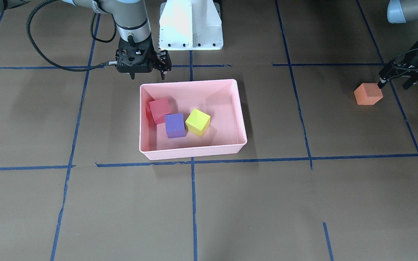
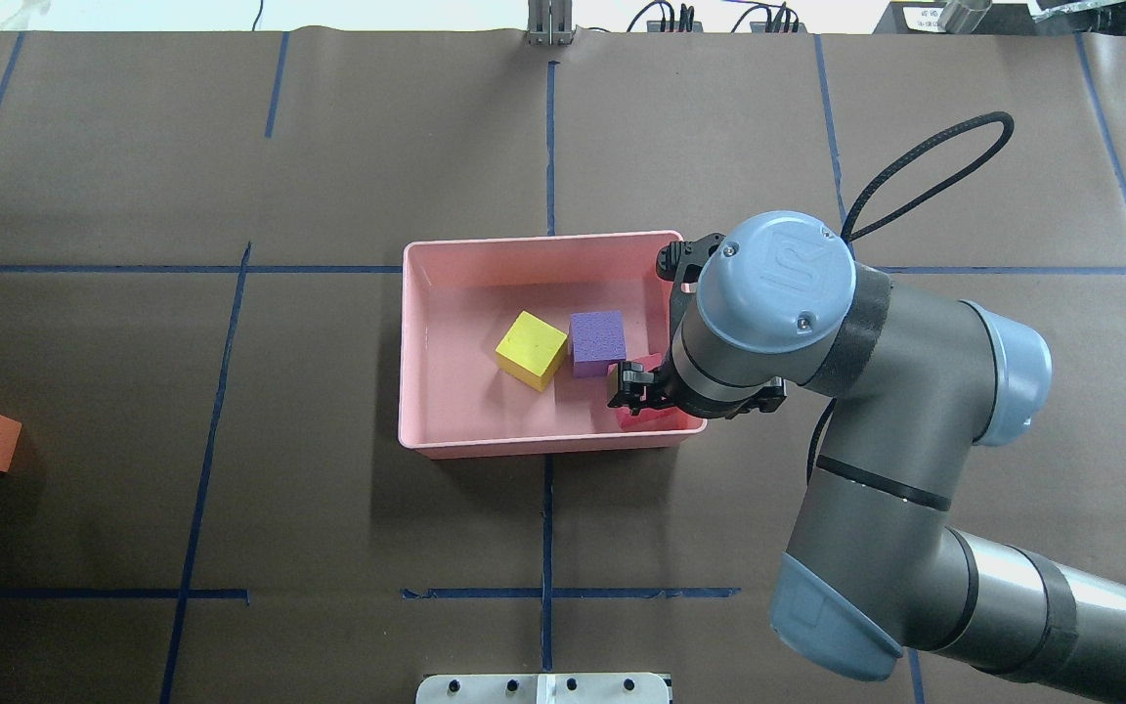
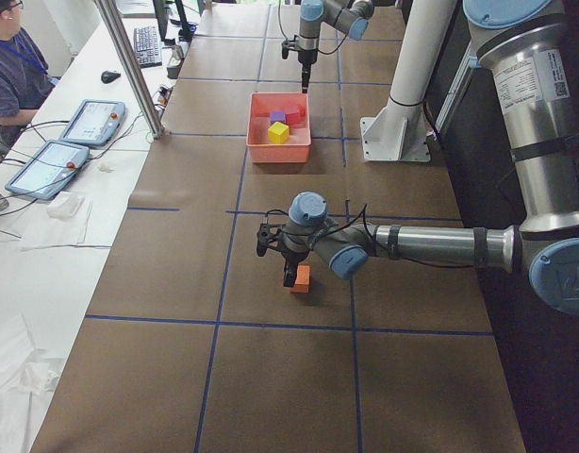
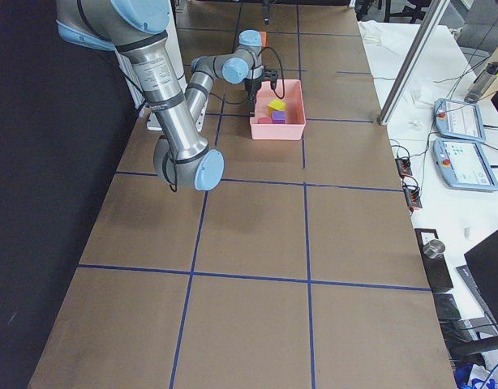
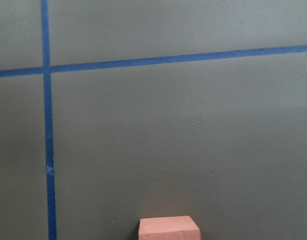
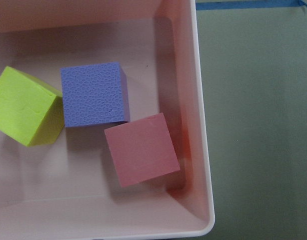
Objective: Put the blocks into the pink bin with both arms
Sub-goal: 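Release the red cube with the right gripper while the left gripper grasps the orange block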
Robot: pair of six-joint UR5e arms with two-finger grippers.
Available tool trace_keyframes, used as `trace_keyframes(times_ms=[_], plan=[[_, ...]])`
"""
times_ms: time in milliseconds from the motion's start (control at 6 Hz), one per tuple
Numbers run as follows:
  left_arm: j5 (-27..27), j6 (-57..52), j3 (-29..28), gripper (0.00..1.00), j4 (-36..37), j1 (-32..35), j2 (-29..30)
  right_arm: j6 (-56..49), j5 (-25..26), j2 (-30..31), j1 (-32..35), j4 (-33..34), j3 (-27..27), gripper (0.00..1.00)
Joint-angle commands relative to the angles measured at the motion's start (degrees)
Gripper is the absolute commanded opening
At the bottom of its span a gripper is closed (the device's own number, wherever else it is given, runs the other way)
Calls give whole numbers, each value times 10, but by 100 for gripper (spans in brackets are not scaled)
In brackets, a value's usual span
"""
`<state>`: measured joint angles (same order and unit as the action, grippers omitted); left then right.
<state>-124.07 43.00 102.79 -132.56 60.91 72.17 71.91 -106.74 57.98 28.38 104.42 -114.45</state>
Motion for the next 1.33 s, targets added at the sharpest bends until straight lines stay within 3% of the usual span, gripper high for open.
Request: trace_keyframes(times_ms=[0, 833, 1000, 1167], plan=[[6, 31, -16, 100, -26, -48, 0, 0, 0, 5, 1, -1, -1, 100], [9, 31, -64, 100, -24, -99, 10, -1, -1, 10, 4, -4, -3, 100], [12, 31, -65, 96, -24, -99, 13, -1, -1, 11, 4, -4, -3, 100], [18, 30, -73, 80, -24, -102, 20, -1, -1, 11, 4, -4, -3, 100]])
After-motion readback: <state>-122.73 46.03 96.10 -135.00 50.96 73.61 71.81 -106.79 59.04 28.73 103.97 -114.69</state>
